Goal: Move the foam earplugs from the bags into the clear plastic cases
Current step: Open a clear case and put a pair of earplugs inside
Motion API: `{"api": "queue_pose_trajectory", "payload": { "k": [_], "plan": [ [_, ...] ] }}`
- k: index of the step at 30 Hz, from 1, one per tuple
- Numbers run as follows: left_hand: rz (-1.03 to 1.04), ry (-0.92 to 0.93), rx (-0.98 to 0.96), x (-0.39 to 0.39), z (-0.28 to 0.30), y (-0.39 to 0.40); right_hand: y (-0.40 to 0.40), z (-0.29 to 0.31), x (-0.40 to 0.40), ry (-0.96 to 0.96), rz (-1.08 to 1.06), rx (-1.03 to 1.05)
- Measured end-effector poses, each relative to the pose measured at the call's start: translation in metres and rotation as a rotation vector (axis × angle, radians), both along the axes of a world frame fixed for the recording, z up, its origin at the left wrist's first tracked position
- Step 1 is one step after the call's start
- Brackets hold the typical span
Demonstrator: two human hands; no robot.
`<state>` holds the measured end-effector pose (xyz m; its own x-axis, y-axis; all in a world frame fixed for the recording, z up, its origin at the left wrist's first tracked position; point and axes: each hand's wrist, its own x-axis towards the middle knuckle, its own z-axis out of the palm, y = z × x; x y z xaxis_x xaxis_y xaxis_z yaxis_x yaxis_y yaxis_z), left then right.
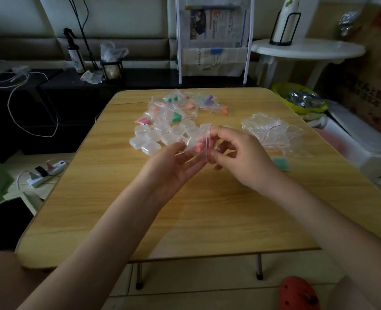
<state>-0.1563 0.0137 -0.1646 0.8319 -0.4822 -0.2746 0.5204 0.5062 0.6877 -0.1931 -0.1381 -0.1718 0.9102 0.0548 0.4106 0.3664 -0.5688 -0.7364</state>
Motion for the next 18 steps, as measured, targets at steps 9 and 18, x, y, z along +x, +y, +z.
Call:
{"api": "queue_pose_trajectory", "payload": {
  "k": [9,18],
  "plan": [
    [0.150,-0.255,0.439,-0.003,-0.006,-0.001,-0.008,0.002,0.000,0.107,0.006,0.105],
    [0.334,-0.154,0.297,0.010,-0.010,0.010,-0.009,0.000,0.001,-0.017,-0.200,0.196]
  ]
}}
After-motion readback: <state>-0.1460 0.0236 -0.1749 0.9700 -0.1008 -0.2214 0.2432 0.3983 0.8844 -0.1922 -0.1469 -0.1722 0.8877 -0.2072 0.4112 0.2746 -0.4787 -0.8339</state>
